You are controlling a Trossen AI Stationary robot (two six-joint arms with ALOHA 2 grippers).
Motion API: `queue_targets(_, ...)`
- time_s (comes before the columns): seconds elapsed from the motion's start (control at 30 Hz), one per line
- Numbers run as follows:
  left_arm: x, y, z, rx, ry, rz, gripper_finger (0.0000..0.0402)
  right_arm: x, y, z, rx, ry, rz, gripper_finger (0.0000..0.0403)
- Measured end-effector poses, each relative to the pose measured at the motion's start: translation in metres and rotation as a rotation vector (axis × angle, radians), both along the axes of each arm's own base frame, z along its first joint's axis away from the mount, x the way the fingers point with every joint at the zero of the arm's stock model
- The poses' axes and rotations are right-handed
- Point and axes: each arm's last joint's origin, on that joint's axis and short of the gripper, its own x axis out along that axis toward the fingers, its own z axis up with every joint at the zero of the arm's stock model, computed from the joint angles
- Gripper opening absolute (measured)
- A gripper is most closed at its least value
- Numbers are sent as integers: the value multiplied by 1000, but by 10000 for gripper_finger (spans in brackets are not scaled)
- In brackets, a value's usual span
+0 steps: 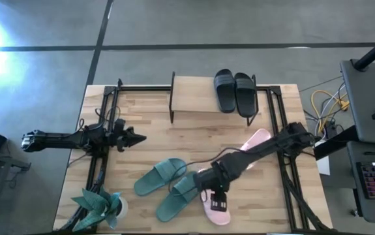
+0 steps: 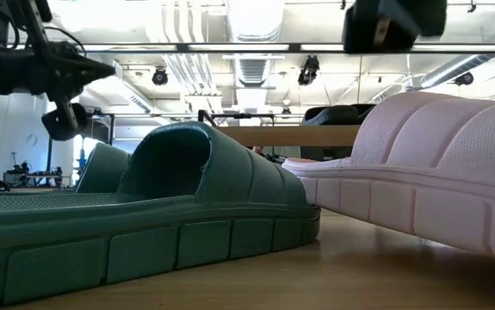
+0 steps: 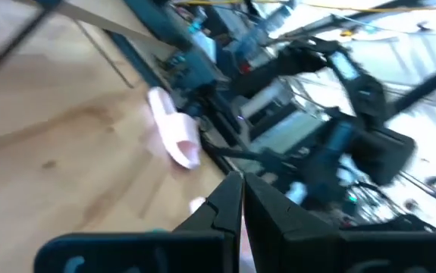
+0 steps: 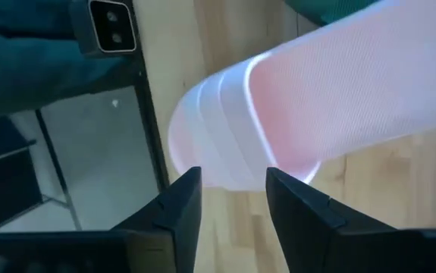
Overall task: Pick and place slides into the shelf
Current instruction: Move the bottom pink slipper to the center of the table
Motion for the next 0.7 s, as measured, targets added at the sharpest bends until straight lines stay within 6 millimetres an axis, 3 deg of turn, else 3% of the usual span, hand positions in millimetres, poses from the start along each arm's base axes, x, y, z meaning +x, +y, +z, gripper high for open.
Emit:
queue_targets(0.2,0,-2,3,-23,-28,-60,0,0,-18,-24,-15,21,40,144)
queue_targets(0.4,0,-2,3,-22,-27,-60,0,2,-13,-45,107,-12,66,148)
queue_targets(0.7,0,-2,2,-22,-24,-61,0,4,-9,-54,166,-48,56,150)
